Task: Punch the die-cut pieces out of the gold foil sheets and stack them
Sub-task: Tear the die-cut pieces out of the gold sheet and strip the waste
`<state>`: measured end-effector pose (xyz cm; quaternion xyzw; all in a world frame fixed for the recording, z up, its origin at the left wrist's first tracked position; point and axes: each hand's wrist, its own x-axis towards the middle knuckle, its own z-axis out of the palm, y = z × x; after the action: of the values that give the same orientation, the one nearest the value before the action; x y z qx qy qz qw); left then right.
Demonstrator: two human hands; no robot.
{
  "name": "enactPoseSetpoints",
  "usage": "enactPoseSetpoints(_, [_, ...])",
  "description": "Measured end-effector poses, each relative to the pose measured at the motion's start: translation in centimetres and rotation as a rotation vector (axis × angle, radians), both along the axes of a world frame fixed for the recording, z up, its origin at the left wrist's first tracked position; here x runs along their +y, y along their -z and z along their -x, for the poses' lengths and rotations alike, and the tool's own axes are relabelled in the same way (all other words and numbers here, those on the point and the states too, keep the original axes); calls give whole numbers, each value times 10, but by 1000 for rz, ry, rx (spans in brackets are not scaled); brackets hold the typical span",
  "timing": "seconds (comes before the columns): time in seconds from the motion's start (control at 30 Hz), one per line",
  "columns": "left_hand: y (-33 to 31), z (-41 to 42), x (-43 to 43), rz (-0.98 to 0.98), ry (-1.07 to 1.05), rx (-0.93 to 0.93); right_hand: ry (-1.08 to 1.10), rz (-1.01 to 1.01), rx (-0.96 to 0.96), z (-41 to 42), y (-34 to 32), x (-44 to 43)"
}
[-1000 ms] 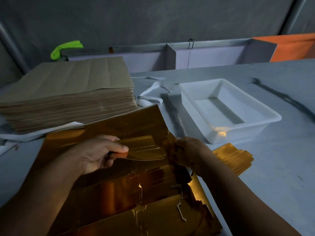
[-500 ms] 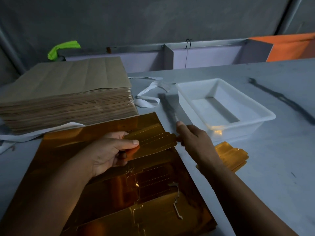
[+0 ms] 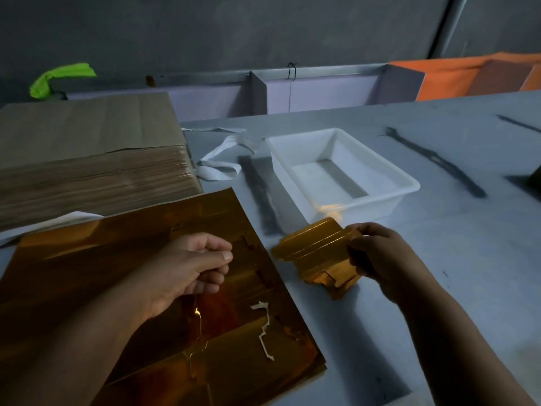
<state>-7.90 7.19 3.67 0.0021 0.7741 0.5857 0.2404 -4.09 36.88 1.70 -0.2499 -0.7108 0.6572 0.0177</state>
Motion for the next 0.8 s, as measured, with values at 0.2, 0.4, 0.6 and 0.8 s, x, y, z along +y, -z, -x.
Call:
enactPoseSetpoints(0.2, [10,3,-11,-6,-100,-26,122,-192,-112,6,14,35])
enactPoseSetpoints(0.4, [16,7,-24,39,-164,8,136,-374,-160,18,33,42])
enactPoseSetpoints(0.6, [22,24,-30,298,-227,214,69,-874,-240,14,17,29])
enactPoseSetpoints(0.8, [25,50,-24,738,-175,417,-262,-954,-32,14,-23,-27])
